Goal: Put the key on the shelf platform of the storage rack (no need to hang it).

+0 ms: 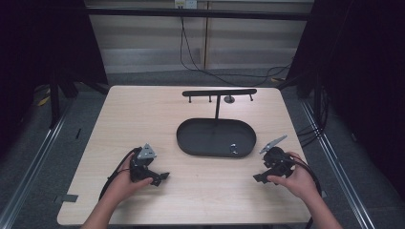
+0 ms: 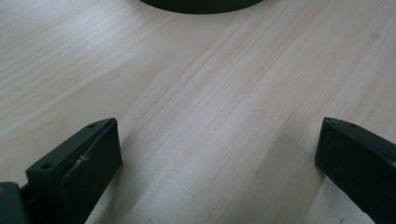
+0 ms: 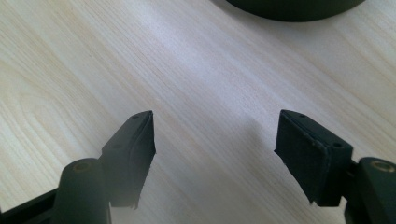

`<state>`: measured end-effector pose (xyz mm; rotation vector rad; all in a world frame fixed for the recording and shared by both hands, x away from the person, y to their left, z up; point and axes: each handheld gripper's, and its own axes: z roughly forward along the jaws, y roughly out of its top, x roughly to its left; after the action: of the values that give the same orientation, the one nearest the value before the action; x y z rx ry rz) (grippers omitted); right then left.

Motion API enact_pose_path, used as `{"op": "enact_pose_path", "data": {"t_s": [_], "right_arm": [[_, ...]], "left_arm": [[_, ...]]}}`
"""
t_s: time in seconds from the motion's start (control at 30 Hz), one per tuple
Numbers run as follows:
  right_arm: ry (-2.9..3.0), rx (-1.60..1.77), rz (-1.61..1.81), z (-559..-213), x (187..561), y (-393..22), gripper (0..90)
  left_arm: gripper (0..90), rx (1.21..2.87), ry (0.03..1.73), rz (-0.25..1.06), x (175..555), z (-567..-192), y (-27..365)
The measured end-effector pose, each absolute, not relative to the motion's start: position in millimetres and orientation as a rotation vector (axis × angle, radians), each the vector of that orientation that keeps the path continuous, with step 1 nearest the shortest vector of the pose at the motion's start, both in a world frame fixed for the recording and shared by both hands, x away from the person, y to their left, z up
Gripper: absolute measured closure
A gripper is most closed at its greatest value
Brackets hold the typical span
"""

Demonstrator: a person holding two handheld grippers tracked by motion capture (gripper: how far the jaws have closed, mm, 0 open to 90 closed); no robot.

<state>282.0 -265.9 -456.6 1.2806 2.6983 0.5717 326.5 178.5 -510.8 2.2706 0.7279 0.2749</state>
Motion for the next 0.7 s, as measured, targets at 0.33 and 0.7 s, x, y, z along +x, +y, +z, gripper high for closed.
{"op": "enact_pose_path", "data": {"t_s": [0.33,0.7], "right_arm": [[2.694,1.300,0.556,-463.2,277.6,-271.5,28.3],[2.688,1.286,0.543,-469.3,272.5,-276.0,28.4]], "left_arm": [[0.1,2.270,0.729,0.275,326.4,-510.8,178.4],[0.1,2.269,0.732,0.278,326.0,-510.8,178.4]]}}
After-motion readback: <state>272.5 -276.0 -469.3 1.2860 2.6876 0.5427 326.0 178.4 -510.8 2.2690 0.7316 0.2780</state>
